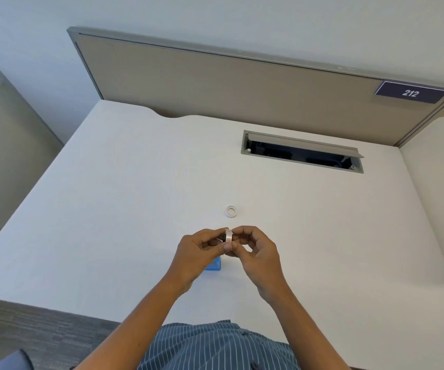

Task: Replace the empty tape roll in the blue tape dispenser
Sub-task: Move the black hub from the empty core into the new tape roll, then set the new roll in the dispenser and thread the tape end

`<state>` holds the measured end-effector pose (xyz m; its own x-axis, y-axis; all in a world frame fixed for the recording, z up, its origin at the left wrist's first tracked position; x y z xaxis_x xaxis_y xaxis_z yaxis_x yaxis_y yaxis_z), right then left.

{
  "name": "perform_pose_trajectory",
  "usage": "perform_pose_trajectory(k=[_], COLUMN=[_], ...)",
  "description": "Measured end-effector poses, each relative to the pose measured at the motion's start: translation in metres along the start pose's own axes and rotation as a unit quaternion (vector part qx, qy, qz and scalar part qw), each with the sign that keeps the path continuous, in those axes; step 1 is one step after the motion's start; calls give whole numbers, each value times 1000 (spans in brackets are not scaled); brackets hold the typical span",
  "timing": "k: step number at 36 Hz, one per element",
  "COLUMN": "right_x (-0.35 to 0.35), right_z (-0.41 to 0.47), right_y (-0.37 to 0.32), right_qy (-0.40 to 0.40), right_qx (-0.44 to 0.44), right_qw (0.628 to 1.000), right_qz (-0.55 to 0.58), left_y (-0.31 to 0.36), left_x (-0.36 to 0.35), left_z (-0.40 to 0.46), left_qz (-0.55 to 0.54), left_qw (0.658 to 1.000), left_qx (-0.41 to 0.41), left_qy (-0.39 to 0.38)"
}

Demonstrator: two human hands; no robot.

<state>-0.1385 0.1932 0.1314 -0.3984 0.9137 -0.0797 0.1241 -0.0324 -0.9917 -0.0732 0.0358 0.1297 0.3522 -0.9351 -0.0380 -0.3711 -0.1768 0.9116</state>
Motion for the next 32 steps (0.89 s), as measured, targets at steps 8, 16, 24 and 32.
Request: perform_pose_trajectory(k=[8, 16, 24, 32], right_x=[-11, -21, -21, -20], right_z=[8, 20, 33, 43], right_y=[1, -2, -3, 6], right_qy=[-41, -94, -101, -106], right_qx=[-16, -8, -3, 10], right_qw=[999, 994, 989, 980], right_qz=[-28, -59, -109, -169], left_y=[-10, -16, -19, -25], left_x=[21, 33, 39, 40], left_z=[6, 14, 23, 33], left_qz=[19, -1, -5, 11], left_qw=[1000, 1000, 1000, 999], left_qx=[0, -7, 0, 1], left_qy=[25, 22, -22, -33])
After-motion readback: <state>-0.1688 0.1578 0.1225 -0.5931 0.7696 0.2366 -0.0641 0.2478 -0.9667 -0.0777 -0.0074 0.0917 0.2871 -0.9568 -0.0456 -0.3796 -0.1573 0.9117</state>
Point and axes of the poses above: each hand's wrist, its own z-axis towards the middle knuckle, its own x-axis out of the back of the hand, y = z × x, the point moved 3 cm from there along z, towards the middle knuckle, and after that the axes turned 7 degrees about x, right-handed, at the moved point
